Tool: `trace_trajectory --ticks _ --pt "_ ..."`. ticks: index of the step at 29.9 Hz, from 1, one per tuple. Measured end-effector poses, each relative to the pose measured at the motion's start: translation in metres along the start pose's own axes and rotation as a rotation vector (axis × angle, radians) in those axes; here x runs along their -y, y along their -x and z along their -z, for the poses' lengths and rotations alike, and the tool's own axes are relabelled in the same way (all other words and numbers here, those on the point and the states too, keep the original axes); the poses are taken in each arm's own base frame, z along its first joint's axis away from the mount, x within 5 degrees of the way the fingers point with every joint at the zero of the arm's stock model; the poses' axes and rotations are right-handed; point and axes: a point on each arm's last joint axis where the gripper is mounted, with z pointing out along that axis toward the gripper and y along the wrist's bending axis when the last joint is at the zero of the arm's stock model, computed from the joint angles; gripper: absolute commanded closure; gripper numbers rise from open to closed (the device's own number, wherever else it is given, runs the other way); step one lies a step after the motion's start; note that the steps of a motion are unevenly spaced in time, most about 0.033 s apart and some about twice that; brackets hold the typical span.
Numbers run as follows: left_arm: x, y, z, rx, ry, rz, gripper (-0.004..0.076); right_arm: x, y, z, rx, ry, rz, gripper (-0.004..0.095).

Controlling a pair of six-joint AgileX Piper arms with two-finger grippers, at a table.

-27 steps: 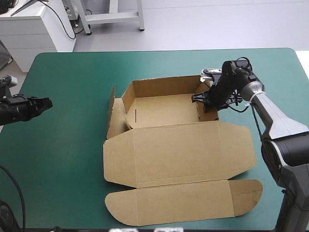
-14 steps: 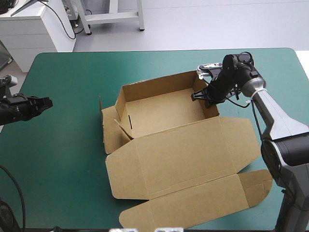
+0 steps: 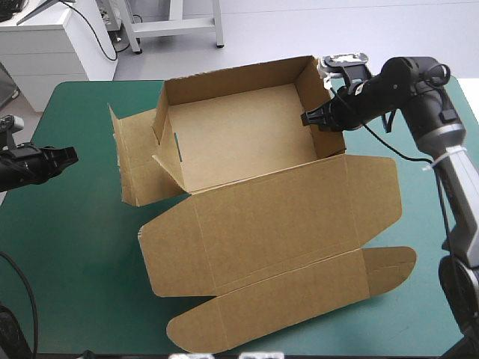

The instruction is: Fold the box

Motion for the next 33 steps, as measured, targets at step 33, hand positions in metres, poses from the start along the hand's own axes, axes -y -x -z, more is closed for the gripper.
trace_trajectory --ticks 33 --pt "0.104 -0.025 -0.056 -0.222 -0.49 0.117 0.0732 0.004 -0.001 0.013 0.023 -0.079 0.04 0.0923"
